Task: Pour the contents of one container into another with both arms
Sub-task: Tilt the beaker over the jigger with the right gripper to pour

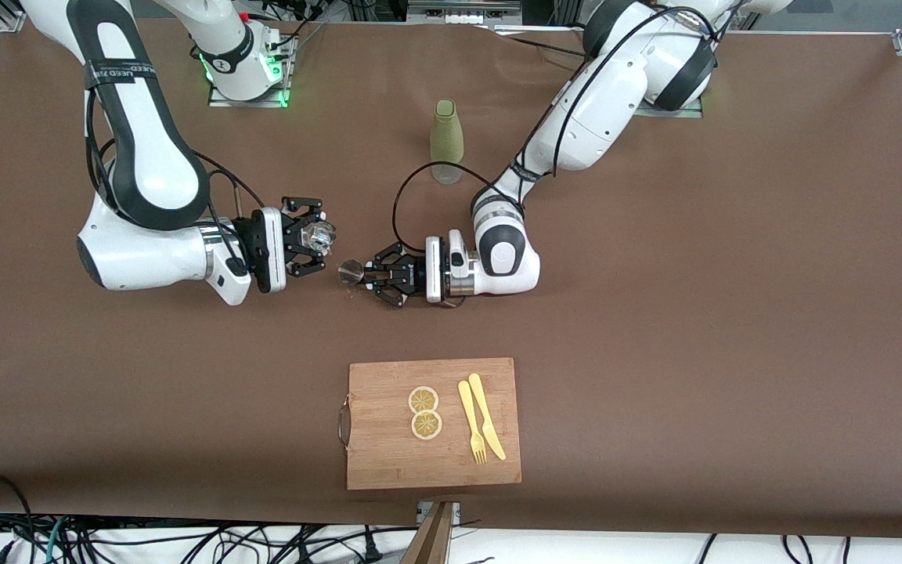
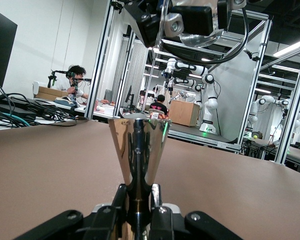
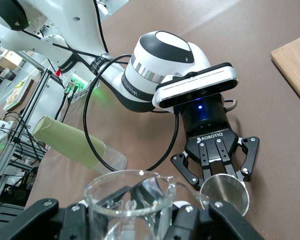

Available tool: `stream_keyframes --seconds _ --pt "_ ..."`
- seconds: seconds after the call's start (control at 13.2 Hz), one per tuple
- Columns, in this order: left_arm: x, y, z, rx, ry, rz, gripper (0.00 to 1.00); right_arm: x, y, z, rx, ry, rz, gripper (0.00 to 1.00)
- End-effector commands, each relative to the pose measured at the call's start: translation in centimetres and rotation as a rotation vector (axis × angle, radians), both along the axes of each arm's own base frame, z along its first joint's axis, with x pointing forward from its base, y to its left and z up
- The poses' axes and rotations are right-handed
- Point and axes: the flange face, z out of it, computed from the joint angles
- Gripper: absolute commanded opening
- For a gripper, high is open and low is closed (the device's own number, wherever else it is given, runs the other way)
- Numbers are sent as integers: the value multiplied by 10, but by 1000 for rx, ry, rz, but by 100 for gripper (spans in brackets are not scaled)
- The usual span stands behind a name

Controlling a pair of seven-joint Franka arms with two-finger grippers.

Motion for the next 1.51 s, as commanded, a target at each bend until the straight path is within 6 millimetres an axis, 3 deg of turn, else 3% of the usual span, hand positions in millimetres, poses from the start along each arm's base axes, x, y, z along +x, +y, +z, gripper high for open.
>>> stream_keyframes --seconds 0.0,1.06,1.44 --pt "-4 -3 3 -15 5 9 0 3 3 4 -36 37 -16 3" --pt "-5 -3 2 -12 8 10 0 2 13 9 -81 59 -19 4" --pt "-5 -4 2 -13 9 10 0 17 14 39 -72 -23 -11 4"
